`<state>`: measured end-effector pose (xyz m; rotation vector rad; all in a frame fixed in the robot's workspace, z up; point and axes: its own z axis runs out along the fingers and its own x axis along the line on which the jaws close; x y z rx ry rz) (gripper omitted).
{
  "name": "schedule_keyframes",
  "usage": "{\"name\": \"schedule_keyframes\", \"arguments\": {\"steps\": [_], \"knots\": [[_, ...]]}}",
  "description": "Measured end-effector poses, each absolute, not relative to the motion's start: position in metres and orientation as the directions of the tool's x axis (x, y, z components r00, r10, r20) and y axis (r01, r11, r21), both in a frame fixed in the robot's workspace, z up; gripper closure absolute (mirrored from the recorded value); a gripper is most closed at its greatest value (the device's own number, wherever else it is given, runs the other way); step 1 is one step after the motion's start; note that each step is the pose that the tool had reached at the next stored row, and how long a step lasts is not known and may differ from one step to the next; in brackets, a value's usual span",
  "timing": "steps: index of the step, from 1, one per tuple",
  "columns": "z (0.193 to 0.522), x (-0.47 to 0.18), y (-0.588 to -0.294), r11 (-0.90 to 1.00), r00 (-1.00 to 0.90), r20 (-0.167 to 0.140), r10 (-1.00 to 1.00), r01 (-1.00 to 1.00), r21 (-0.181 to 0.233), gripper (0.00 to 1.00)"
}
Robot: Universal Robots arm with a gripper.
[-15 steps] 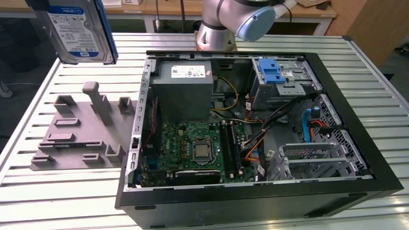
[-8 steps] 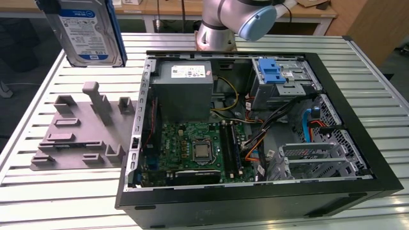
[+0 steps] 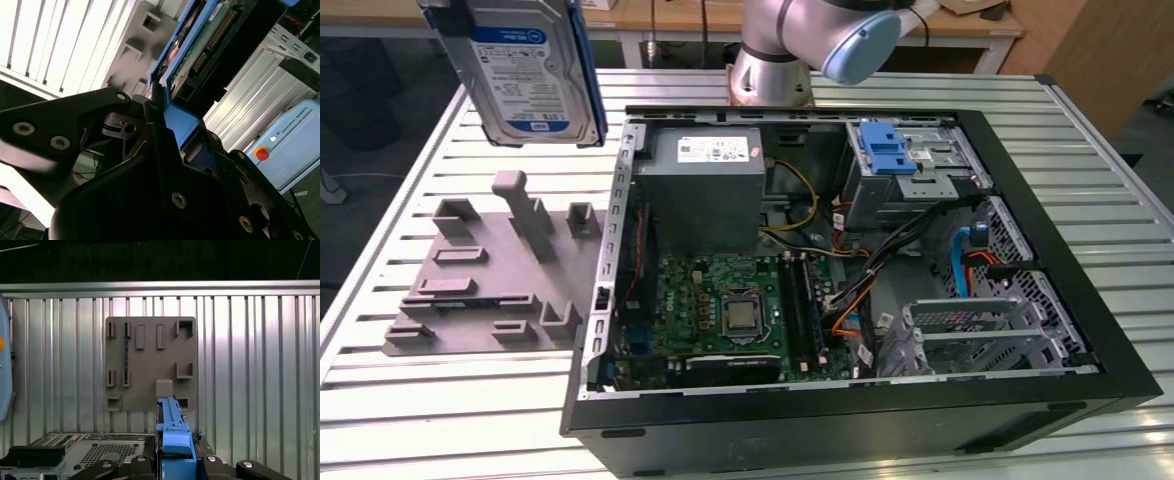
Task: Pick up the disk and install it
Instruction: 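Pick up the disk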
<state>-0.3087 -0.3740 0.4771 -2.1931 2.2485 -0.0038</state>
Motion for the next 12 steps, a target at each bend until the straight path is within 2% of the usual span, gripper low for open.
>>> {"name": "schedule_keyframes", "arguments": {"steps": [12], "knots": [[0.476, -0.276, -0.388, 0.025, -0.025, 0.001, -1.000, -1.000, -0.001, 0.64]]}}
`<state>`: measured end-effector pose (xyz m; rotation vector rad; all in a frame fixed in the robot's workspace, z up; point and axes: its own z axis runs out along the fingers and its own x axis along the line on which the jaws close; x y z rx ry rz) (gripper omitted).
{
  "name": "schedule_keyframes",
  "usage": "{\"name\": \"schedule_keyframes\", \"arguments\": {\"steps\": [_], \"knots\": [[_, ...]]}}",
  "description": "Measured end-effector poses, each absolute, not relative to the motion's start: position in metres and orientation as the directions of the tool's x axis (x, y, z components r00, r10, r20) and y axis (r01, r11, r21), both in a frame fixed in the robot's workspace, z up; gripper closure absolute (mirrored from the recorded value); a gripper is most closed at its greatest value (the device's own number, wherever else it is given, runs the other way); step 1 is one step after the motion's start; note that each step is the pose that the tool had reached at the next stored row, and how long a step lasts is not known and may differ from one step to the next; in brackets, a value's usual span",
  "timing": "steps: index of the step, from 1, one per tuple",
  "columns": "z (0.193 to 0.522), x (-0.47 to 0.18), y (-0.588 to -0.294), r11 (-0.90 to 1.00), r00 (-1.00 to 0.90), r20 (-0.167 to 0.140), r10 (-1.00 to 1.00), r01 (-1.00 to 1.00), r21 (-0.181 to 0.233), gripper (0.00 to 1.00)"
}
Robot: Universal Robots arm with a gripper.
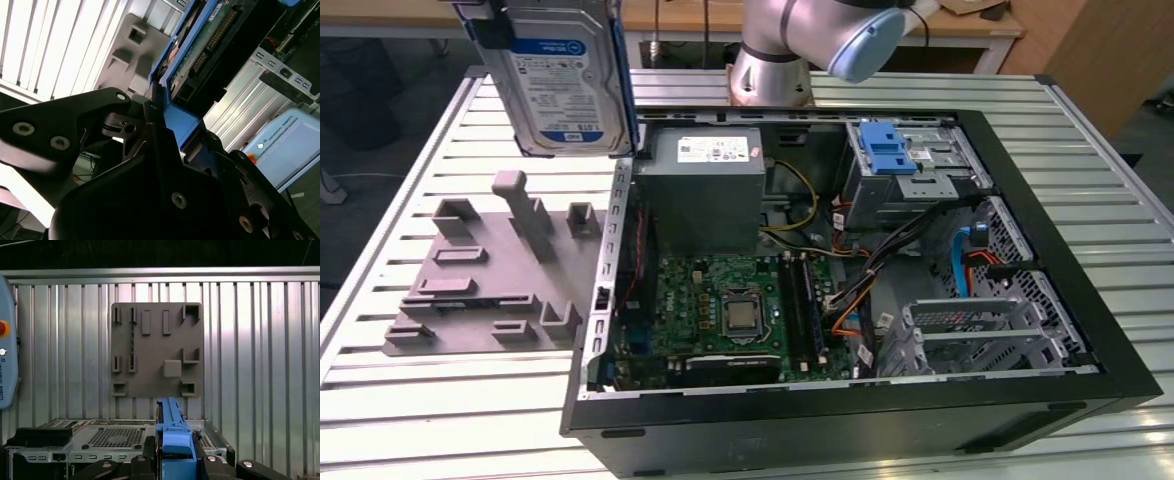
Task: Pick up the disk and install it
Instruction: 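Pick up the disk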
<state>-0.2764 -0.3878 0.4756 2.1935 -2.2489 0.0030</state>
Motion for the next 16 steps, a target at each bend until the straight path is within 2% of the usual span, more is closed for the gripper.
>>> {"name": "schedule_keyframes", "arguments": {"steps": [16], "knots": [[0.473, -0.238, -0.406, 0.025, -0.025, 0.002, -1.000, -1.000, -0.001, 0.64]]}}
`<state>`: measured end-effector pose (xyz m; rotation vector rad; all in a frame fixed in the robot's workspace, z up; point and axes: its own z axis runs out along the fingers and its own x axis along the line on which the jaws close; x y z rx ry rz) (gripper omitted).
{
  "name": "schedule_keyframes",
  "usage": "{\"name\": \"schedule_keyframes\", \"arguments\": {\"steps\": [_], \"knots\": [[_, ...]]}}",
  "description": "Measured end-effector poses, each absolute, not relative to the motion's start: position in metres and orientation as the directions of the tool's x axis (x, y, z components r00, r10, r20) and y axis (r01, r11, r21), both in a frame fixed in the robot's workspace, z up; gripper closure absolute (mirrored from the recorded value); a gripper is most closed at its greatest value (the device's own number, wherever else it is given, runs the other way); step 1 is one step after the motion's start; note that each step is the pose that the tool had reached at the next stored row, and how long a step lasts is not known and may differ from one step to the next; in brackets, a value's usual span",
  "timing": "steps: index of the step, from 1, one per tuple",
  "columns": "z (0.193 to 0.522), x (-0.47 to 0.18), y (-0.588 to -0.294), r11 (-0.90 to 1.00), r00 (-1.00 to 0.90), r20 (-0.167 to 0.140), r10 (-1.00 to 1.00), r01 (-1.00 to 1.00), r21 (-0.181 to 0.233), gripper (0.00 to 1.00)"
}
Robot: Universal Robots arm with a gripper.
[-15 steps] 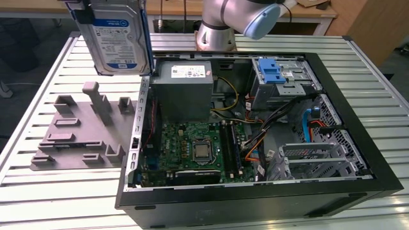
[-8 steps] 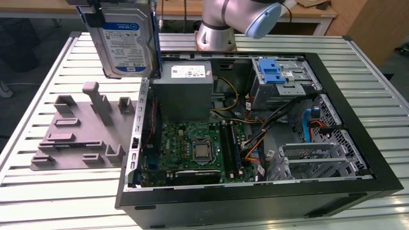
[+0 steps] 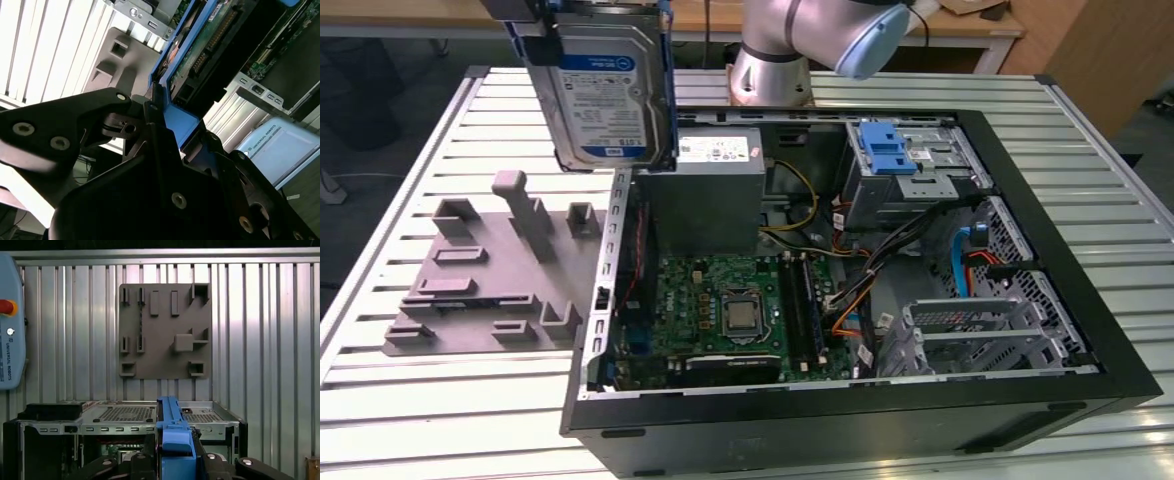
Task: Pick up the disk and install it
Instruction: 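Pick up the disk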
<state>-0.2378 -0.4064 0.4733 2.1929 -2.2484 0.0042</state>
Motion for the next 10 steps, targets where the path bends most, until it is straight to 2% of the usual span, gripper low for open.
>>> {"name": "schedule_keyframes", "arguments": {"steps": [10], "knots": [[0.472, -0.202, -0.422, 0.025, -0.025, 0.004, -1.000, -1.000, -0.001, 0.64]]}}
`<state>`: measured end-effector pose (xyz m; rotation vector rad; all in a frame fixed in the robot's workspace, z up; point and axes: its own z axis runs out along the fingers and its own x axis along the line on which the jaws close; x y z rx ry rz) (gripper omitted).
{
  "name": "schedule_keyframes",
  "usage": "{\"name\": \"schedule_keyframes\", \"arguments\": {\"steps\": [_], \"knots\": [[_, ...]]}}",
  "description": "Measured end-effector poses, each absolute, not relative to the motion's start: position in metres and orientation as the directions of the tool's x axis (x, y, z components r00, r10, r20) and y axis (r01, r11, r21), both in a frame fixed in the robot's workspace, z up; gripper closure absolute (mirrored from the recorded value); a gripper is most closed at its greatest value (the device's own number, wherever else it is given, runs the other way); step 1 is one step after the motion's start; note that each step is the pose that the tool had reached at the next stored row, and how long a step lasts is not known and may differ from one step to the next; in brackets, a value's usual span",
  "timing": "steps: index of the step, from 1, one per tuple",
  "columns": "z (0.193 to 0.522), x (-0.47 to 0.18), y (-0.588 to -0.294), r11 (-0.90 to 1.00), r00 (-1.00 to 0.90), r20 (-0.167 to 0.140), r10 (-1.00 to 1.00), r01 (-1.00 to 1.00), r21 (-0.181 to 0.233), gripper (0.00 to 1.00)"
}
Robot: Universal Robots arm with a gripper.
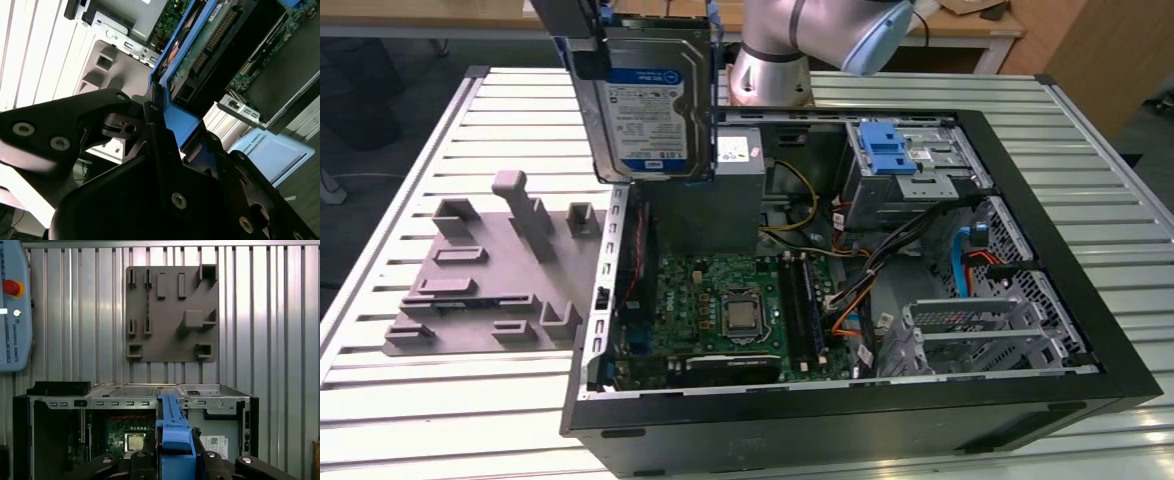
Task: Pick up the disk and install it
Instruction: 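Pick up the disk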
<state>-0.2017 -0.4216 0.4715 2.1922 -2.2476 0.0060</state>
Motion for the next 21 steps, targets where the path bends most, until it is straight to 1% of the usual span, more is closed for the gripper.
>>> {"name": "schedule_keyframes", "arguments": {"steps": [21], "knots": [[0.469, -0.147, -0.444, 0.025, -0.025, 0.007, -1.000, -1.000, -0.001, 0.64]]}}
